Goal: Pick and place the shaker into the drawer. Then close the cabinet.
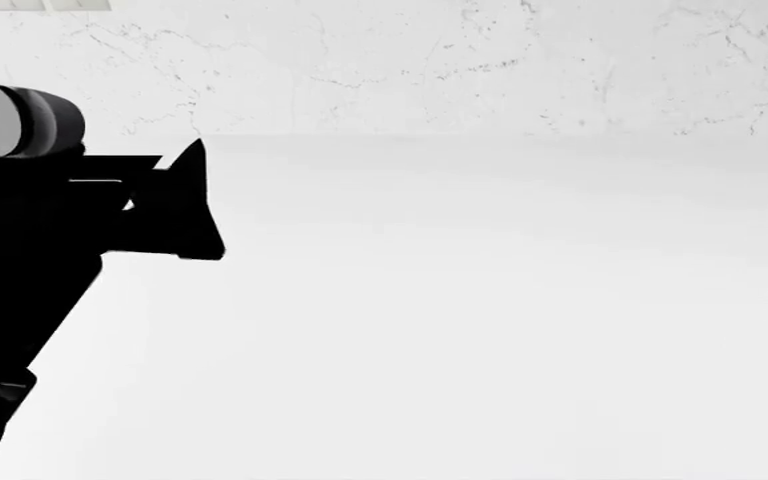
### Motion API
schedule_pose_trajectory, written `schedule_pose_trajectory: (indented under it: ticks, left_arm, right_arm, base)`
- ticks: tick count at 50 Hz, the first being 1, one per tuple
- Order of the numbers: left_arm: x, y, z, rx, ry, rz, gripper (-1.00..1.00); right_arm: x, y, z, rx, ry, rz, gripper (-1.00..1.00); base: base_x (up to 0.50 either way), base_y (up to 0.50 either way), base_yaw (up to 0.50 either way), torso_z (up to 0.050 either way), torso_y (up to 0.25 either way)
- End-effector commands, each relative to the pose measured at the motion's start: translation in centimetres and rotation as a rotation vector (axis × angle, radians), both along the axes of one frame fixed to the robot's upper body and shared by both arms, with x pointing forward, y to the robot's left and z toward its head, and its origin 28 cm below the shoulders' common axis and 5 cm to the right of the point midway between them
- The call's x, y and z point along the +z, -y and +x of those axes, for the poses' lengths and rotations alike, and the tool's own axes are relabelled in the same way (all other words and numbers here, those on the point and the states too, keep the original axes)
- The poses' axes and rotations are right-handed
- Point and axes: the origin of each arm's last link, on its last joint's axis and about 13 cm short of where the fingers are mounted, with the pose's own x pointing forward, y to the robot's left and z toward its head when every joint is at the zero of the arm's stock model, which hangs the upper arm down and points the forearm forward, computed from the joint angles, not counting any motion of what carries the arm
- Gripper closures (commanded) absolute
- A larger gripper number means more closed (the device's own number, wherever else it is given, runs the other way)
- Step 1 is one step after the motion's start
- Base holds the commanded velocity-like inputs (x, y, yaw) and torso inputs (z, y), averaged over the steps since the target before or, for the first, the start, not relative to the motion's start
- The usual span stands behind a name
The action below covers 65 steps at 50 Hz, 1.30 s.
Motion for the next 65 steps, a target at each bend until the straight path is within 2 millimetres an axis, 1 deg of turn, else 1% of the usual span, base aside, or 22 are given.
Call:
schedule_pose_trajectory:
  ticks: [1,4,7,9,12,15,19,25,32,40,45,49,51,52,53,54,55,57,59,60,61,65]
  left_arm:
    - [0.1,-0.3,0.5,0.001,0.021,-0.021,-1.00]
    - [0.3,-0.3,0.5,-0.004,0.029,-0.023,-1.00]
    - [0.4,-0.4,0.4,-0.001,0.037,-0.024,-1.00]
    - [0.5,-0.6,0.2,0.009,0.041,-0.027,-1.00]
    - [0.4,-1.0,-0.2,0.025,0.045,-0.033,-1.00]
    - [0.2,-1.6,-0.8,0.046,0.045,-0.044,-1.00]
    - [0.0,-2.4,-1.5,0.073,0.048,-0.056,-1.00]
    - [-0.8,-3.5,-1.6,0.114,0.038,-0.078,-1.00]
    - [-1.8,-4.0,-1.4,0.141,0.018,-0.096,-1.00]
    - [-1.1,-3.2,-1.8,0.114,0.025,-0.085,-1.00]
    - [-0.4,-2.1,-1.9,0.065,0.038,-0.070,-1.00]
    - [0.0,-1.1,-2.0,0.022,0.044,-0.057,-1.00]
    - [0.2,-0.6,-1.8,0.002,0.045,-0.047,-1.00]
    - [0.3,-0.3,-1.7,-0.010,0.044,-0.041,-1.00]
    - [0.4,0.0,-1.6,-0.022,0.044,-0.033,-1.00]
    - [0.4,0.3,-1.4,-0.034,0.044,-0.028,-1.00]
    - [0.5,0.7,-1.2,-0.047,0.043,-0.022,-1.00]
    - [0.6,1.4,-1.0,-0.076,0.041,-0.012,-1.00]
    - [0.6,2.1,-0.8,-0.105,0.038,-0.001,-1.00]
    - [0.6,2.3,-0.7,-0.114,0.037,0.003,-1.00]
    - [0.5,2.4,-0.7,-0.123,0.036,0.008,-1.00]
    - [0.2,2.8,-1.2,-0.160,0.030,0.027,-1.00]
  right_arm:
    - [8.1,-3.9,-4.2,0.225,0.376,-0.106,-1.00]
    - [10.7,-5.7,-2.3,0.369,0.344,-0.149,-1.00]
    - [13.1,-7.7,0.6,0.494,0.284,-0.174,-1.00]
    - [14.5,-9.5,2.3,0.563,0.250,-0.212,-1.00]
    - [16.1,-12.1,4.1,0.634,0.217,-0.257,-1.00]
    - [15.1,-13.8,5.8,0.680,0.173,-0.298,-1.00]
    - [13.5,-15.0,7.9,0.698,0.116,-0.331,-1.00]
    - [11.3,-15.6,10.5,0.680,0.029,-0.373,-1.00]
    - [9.8,-15.4,12.1,0.641,-0.035,-0.363,-1.00]
    - [9.9,-14.3,12.8,0.577,-0.059,-0.325,-1.00]
    - [11.0,-12.6,12.8,0.522,-0.034,-0.284,-1.00]
    - [12.5,-10.6,12.2,0.479,0.011,-0.221,-1.00]
    - [10.7,-3.4,11.9,0.300,-0.074,0.054,-1.00]
    - [9.9,-0.1,10.6,0.232,-0.076,0.159,-1.00]
    - [9.4,1.3,8.8,0.232,-0.068,0.216,-1.00]
    - [9.0,1.9,6.4,0.263,-0.045,0.239,-1.00]
    - [8.7,2.0,3.8,0.313,-0.012,0.234,-1.00]
    - [7.2,0.6,-1.3,0.411,0.053,0.128,-1.00]
    - [4.2,-1.2,-5.4,0.460,0.116,-0.051,-1.00]
    - [3.1,-1.5,-6.4,0.454,0.134,-0.102,-1.00]
    - [2.7,-0.9,-6.7,0.421,0.132,-0.076,-1.00]
    - [1.4,0.2,-6.6,0.357,0.106,-0.020,-1.00]
  base:
    - [0.00,0.00,0.01,0.000,0.000]
    - [0.00,0.00,0.00,0.000,0.000]
    - [0.00,0.00,0.00,0.000,0.000]
    - [0.00,0.00,0.00,0.000,0.000]
    - [0.00,0.00,0.00,0.005,0.000]
    - [0.00,0.00,0.01,0.003,0.000]
    - [0.00,0.00,0.00,0.000,0.000]
    - [0.00,0.00,0.00,0.000,0.000]
    - [0.00,0.00,0.00,0.000,0.000]
    - [0.00,0.00,0.00,0.000,0.000]
    - [0.00,0.00,0.00,0.000,0.000]
    - [0.00,0.00,0.00,0.000,0.000]
    - [0.00,0.00,0.00,0.000,0.000]
    - [0.00,0.00,0.00,0.000,0.000]
    - [0.00,0.00,0.00,0.000,0.000]
    - [0.00,0.00,0.00,0.000,0.000]
    - [0.00,0.00,0.00,0.000,0.000]
    - [0.00,0.00,0.00,0.000,0.000]
    - [0.00,0.00,0.00,0.000,0.000]
    - [0.00,0.00,0.00,0.000,0.000]
    - [0.00,0.00,0.00,0.000,0.000]
    - [0.00,0.00,0.00,0.000,0.000]
